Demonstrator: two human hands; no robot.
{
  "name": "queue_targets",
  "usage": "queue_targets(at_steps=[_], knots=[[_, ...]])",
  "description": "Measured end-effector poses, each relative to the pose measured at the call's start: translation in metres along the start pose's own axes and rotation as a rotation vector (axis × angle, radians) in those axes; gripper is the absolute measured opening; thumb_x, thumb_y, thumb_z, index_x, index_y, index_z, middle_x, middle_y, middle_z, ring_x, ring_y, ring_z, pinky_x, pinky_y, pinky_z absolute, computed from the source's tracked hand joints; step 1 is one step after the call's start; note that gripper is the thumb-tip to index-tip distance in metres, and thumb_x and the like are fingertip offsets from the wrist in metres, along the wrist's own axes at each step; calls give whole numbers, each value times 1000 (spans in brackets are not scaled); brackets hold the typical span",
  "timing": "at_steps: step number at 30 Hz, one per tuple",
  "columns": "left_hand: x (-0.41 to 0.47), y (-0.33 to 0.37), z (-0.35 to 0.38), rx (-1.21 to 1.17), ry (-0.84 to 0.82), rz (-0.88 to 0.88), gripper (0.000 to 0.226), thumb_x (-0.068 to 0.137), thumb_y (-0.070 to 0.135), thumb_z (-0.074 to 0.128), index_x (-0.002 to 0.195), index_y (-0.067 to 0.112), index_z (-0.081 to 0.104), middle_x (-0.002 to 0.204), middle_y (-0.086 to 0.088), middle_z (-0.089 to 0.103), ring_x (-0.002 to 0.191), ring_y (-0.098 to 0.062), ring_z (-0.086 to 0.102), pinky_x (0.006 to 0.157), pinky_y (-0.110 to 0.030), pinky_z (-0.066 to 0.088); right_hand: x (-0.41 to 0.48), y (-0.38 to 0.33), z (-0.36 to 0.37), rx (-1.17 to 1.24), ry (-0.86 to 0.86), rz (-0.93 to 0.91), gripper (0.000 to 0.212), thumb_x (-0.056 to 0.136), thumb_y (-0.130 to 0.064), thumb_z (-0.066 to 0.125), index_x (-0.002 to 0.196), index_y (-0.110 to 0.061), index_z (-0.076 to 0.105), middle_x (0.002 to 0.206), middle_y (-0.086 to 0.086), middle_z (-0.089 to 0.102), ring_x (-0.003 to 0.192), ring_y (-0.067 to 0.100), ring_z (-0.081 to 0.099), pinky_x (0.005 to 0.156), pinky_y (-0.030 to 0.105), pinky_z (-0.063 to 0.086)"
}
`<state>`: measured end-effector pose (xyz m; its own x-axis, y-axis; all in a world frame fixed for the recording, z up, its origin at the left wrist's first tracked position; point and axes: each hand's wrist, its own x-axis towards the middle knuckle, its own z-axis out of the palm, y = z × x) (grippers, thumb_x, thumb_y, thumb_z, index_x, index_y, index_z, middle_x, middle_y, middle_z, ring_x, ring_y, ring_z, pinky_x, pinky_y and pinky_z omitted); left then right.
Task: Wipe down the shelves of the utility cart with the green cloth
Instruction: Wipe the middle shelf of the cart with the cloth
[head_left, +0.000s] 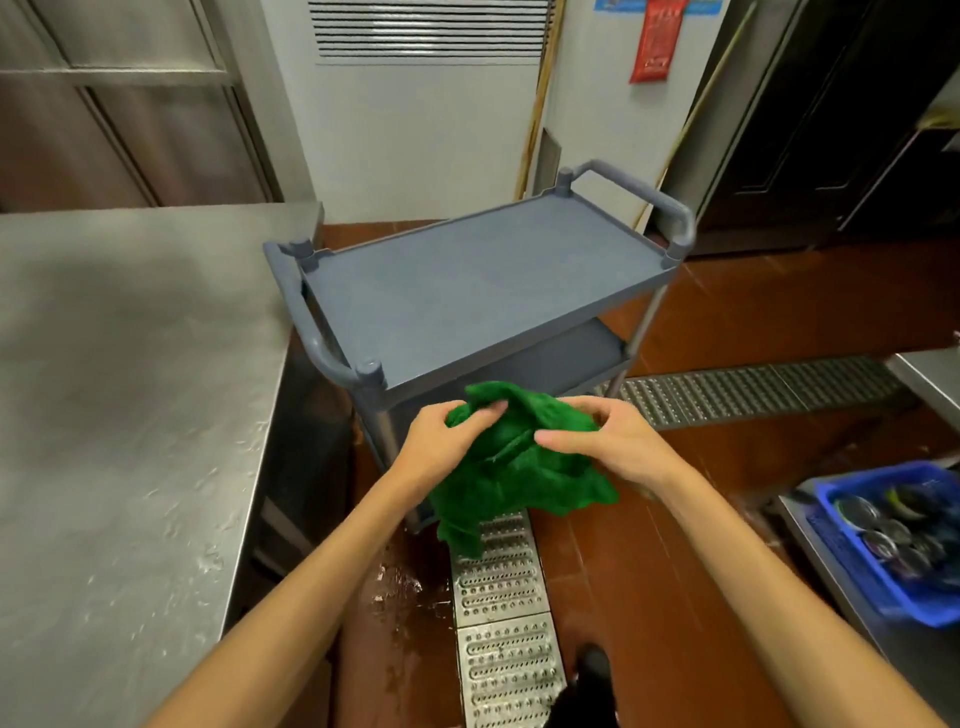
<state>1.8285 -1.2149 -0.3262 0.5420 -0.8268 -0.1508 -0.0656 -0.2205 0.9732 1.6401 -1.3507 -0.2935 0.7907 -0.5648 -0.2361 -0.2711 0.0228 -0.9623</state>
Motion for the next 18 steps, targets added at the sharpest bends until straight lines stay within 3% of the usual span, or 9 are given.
queue_targets(at_steps=[2,4,6,9,11,12,14,16,18], knots=[[17,-1,3,130,21,38,54,82,56,63,77,3,68,70,-15,68,69,-31,66,73,-46,55,16,3,-23,-287,9,-44,30,72,-38,87,96,-25,78,87,-4,78,82,11,74,69,24,58],[33,-2,10,215,42,31,58,89,53,55,64,1,58,59,-6,54,59,-21,51,68,-37,41,36,12,-46,-558,68,-96,23,80,-48,77,85,-25,76,73,-3,74,71,10,70,66,28,53],[53,0,16,189,116,-37,60,98,51,51,64,5,70,67,-2,70,66,-23,63,72,-36,47,58,23,-70,-752,137,-181,32,88,-51,66,76,-21,71,62,-2,66,62,13,59,64,32,44],[80,8,22,68,52,-67,52,98,53,48,84,12,78,77,-7,76,71,-24,72,74,-39,57,87,31,-100,-645,91,-232,39,95,-50,57,71,-21,64,59,-4,59,57,5,53,59,29,39],[97,13,32,22,-6,-45,47,90,62,56,103,21,72,82,-5,74,68,-21,70,79,-45,61,107,30,-112,-547,4,-228,38,95,-56,53,75,-26,65,65,-9,63,60,1,56,56,18,37],[104,15,39,66,-29,-14,48,83,67,62,113,31,68,90,-1,74,74,-18,70,83,-43,61,118,30,-115,-580,-47,-243,38,94,-58,52,76,-28,65,67,-10,64,63,1,58,55,17,37],[116,18,57,266,-87,68,71,67,73,75,130,49,53,111,14,68,96,-6,68,89,-26,56,141,30,-118,-685,-158,-277,39,93,-60,51,72,-29,60,65,-7,61,62,3,56,54,21,37],[128,17,78,486,-145,169,93,59,73,81,140,50,42,127,23,56,117,3,56,97,-16,47,160,29,-121,-729,-248,-308,38,93,-61,49,72,-31,58,65,-11,59,61,3,55,55,23,39],[142,13,100,614,-176,251,90,65,69,79,142,42,41,134,23,53,125,2,50,104,-19,42,176,28,-126,-692,-315,-329,32,94,-62,45,86,-37,63,67,-18,60,65,-1,57,59,21,39]])
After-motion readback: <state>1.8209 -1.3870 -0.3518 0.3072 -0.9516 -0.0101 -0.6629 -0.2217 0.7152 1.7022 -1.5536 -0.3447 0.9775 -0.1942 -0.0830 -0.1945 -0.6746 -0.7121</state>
